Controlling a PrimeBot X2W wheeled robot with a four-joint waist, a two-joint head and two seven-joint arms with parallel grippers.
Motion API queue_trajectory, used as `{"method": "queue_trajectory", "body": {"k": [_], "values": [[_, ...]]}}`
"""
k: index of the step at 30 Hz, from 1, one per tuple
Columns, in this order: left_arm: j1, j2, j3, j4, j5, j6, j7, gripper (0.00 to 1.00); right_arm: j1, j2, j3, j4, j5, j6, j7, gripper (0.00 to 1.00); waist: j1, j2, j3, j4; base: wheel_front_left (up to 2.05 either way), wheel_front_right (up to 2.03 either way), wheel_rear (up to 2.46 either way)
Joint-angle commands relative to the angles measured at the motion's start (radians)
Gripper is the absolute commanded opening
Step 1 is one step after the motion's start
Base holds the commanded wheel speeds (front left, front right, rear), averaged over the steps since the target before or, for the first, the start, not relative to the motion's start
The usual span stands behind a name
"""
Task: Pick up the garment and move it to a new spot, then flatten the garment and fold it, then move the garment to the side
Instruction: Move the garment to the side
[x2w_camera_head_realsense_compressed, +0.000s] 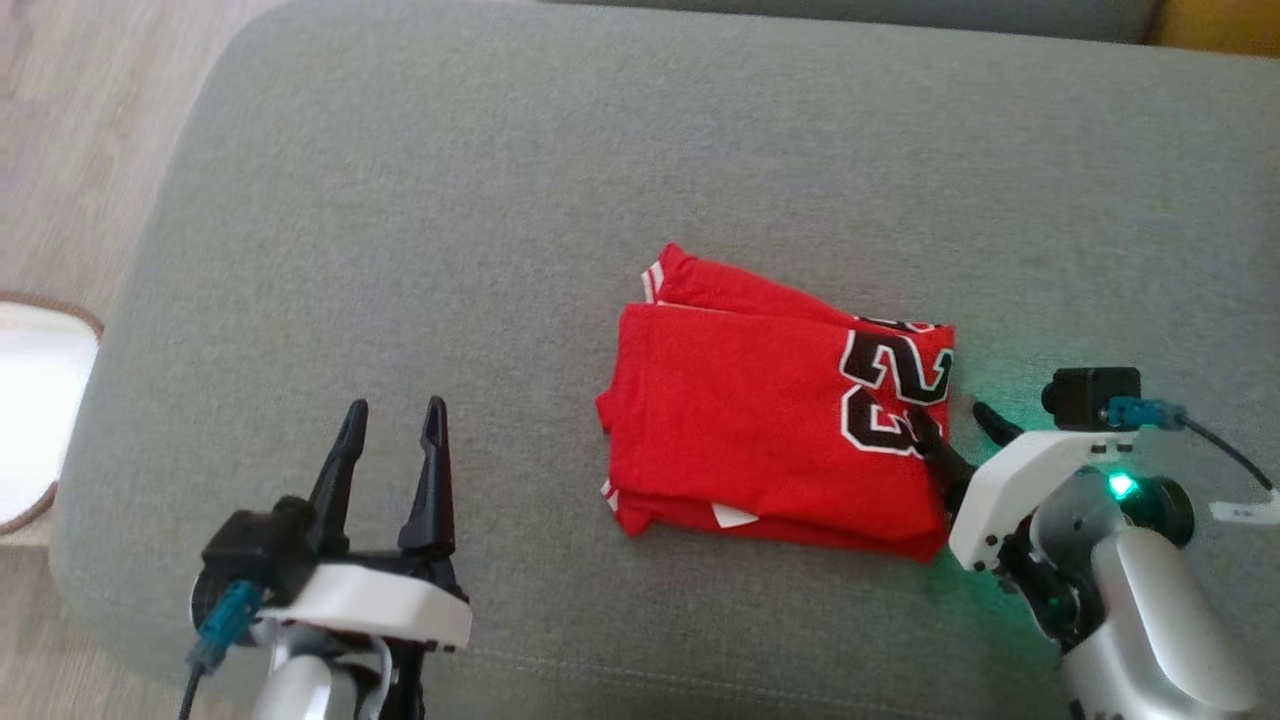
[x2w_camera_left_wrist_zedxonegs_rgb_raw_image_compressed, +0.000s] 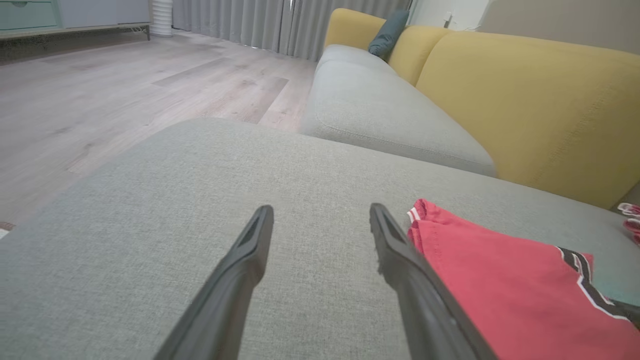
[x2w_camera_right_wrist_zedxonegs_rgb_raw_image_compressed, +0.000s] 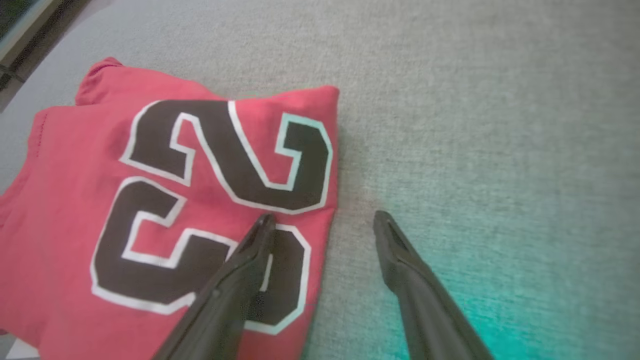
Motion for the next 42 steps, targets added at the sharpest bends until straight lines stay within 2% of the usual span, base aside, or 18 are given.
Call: {"method": "queue_trajectory", "body": {"k": [1,2,3,5,8,9,10,19,29,31,32,36,42], "values": [[-0.051,-0.004,0.030,-0.039,-0.008,0.008,-0.012,1.00,-0.037,-0.008,0.034,-0.032,0.021,0.007,0.023,1.00,-0.0001,0.0000,0.016,0.017,0.00,0.00,0.00],[-0.052,-0.004,0.030,-0.040,-0.010,0.009,-0.012,1.00,-0.034,-0.011,0.038,-0.033,0.033,0.007,0.039,1.00,-0.0001,0.0000,0.019,0.020,0.00,0.00,0.00],[-0.054,-0.004,0.029,-0.042,-0.012,0.011,-0.012,1.00,-0.032,-0.014,0.043,-0.035,0.047,0.007,0.056,0.95,-0.0001,0.0000,0.021,0.022,0.00,0.00,0.00],[-0.055,-0.004,0.026,-0.048,-0.014,0.018,-0.012,1.00,-0.029,-0.020,0.050,-0.043,0.073,0.007,0.082,0.52,-0.0001,0.0000,0.026,0.022,0.00,0.00,0.00],[-0.057,-0.004,0.025,-0.055,-0.016,0.025,-0.012,1.00,-0.028,-0.027,0.058,-0.057,0.093,0.007,0.103,0.29,-0.0001,0.0000,0.033,0.016,0.00,0.00,0.00],[-0.058,-0.004,0.024,-0.056,-0.016,0.026,-0.012,1.00,-0.030,-0.028,0.060,-0.061,0.097,0.007,0.105,0.18,-0.0001,0.0000,0.036,0.013,0.00,0.00,0.00],[-0.060,-0.004,0.022,-0.058,-0.016,0.026,-0.012,1.00,-0.032,-0.028,0.061,-0.065,0.100,0.007,0.104,0.00,-0.0001,0.0000,0.039,0.009,0.00,0.00,0.00],[-0.066,-0.004,0.033,-0.047,0.011,0.004,-0.012,1.00,-0.078,-0.038,0.031,-0.098,0.084,0.007,-0.006,0.00,-0.0001,0.0000,0.042,-0.076,0.00,0.00,0.00],[-0.094,-0.004,0.028,-0.082,0.071,-0.017,-0.012,1.00,-0.115,-0.086,-0.074,-0.190,0.061,0.007,-0.031,0.00,-0.0001,0.0000,0.108,-0.280,0.00,0.00,0.00],[-0.100,-0.004,0.028,-0.084,0.078,-0.020,-0.012,1.00,-0.118,-0.087,-0.083,-0.200,0.060,0.007,-0.032,0.00,-0.0001,0.0000,0.121,-0.303,0.00,0.00,0.00],[-0.113,-0.003,0.028,-0.087,0.090,-0.027,-0.012,1.00,-0.122,-0.087,-0.096,-0.219,0.058,0.007,-0.034,0.00,-0.0001,0.0000,0.146,-0.347,0.00,0.00,0.00],[-0.135,0.003,0.029,-0.086,0.110,-0.037,-0.012,1.00,-0.129,-0.078,-0.109,-0.246,0.060,0.007,-0.045,0.00,-0.0001,0.0000,0.190,-0.423,0.00,0.00,0.00],[-0.164,0.012,0.026,-0.079,0.130,-0.050,-0.012,1.00,-0.156,-0.061,-0.098,-0.254,0.057,0.007,-0.071,0.00,-0.0001,0.0000,0.221,-0.477,0.00,0.00,0.00]]}}
